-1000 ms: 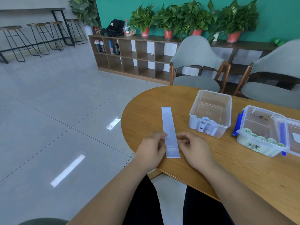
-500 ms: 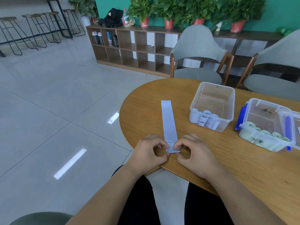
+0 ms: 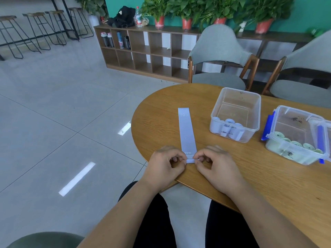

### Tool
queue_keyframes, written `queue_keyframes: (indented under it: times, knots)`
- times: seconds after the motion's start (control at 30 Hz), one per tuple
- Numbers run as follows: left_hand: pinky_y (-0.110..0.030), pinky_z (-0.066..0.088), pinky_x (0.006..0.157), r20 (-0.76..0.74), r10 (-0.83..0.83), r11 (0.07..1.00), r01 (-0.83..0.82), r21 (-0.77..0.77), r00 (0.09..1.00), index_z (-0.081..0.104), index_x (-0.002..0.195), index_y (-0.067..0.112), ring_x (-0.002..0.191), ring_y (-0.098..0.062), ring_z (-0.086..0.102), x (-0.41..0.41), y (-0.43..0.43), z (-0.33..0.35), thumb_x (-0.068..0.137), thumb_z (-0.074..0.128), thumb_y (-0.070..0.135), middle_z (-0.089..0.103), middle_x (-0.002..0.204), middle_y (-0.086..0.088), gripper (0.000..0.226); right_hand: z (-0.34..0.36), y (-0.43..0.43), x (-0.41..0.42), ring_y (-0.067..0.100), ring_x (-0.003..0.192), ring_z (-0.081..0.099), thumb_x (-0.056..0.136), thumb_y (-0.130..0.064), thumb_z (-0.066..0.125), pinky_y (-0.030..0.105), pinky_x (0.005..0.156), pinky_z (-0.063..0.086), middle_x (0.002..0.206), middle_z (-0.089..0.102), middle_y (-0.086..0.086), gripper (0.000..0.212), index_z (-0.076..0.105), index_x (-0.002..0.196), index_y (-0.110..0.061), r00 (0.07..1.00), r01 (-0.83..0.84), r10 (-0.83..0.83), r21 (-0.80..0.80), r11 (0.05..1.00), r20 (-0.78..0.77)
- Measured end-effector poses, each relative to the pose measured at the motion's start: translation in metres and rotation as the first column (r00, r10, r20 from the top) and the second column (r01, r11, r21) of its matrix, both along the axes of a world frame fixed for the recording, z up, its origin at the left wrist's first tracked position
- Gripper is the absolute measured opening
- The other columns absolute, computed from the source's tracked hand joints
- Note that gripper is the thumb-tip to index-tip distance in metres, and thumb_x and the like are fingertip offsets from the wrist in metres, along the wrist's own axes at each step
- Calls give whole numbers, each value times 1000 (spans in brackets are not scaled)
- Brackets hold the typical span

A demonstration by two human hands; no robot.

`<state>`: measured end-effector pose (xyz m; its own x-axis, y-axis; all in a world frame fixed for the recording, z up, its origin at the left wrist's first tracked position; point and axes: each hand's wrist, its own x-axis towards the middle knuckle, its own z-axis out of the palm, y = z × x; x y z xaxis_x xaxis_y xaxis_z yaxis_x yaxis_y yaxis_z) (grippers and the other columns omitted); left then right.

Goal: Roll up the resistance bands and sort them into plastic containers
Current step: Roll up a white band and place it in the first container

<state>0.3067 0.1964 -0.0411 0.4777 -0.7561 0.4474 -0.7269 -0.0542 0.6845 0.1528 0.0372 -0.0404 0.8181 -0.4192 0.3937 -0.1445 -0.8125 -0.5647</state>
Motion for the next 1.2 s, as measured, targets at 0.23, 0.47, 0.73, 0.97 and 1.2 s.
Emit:
queue_keyframes:
  times: [0.23, 0.47, 0.73, 0.97, 1.2]
  knots:
    - [-32, 53, 73, -14, -4, 999, 3, -46, 1000, 79, 95, 23, 80, -17, 63, 1, -2, -7, 82, 85, 11, 67, 94, 11, 18, -1, 0, 1, 5, 89, 55, 87, -22, 79, 22, 77, 47, 83, 60, -20, 13, 75, 90, -34, 1000, 20, -20, -38, 999, 0]
    - [-34, 55, 72, 46, -10, 1000, 11, -19, 999, 79, 92, 21, 81, -13, 64, 1, -1, -9, 83, 83, 13, 68, 96, 12, 13, -5, 0, 3, 5, 89, 57, 89, -25, 79, 28, 79, 51, 90, 59, -18, 6, 79, 92, -30, 999, 46, -44, -68, 997, 21]
    - [-31, 55, 74, 39, 8, 1000, -8, -14, 999, 80, 89, 22, 82, -13, 64, 0, -2, -9, 83, 83, 13, 69, 94, 14, 11, -6, 0, 2, 0, 85, 49, 95, -29, 73, 24, 75, 46, 91, 59, -20, 5, 74, 99, -30, 999, 37, -37, -135, 990, 1]
    - [-34, 53, 74, 58, 2, 1000, -2, -7, 998, 77, 92, 21, 84, -14, 63, 0, -3, -10, 88, 79, 16, 66, 95, 11, 7, -7, 2, 3, 7, 95, 56, 90, -27, 77, 29, 80, 51, 97, 60, -17, 7, 73, 96, -28, 999, 46, -50, -145, 988, -20]
    - [-35, 53, 74, 59, -12, 1000, 11, 19, 998, 76, 92, 22, 86, -14, 62, 0, -2, -10, 90, 76, 16, 64, 96, 12, 7, -5, 3, 2, 2, 89, 52, 91, -28, 73, 33, 75, 52, 94, 57, -18, 6, 70, 94, -31, 999, 32, -36, -98, 995, -39]
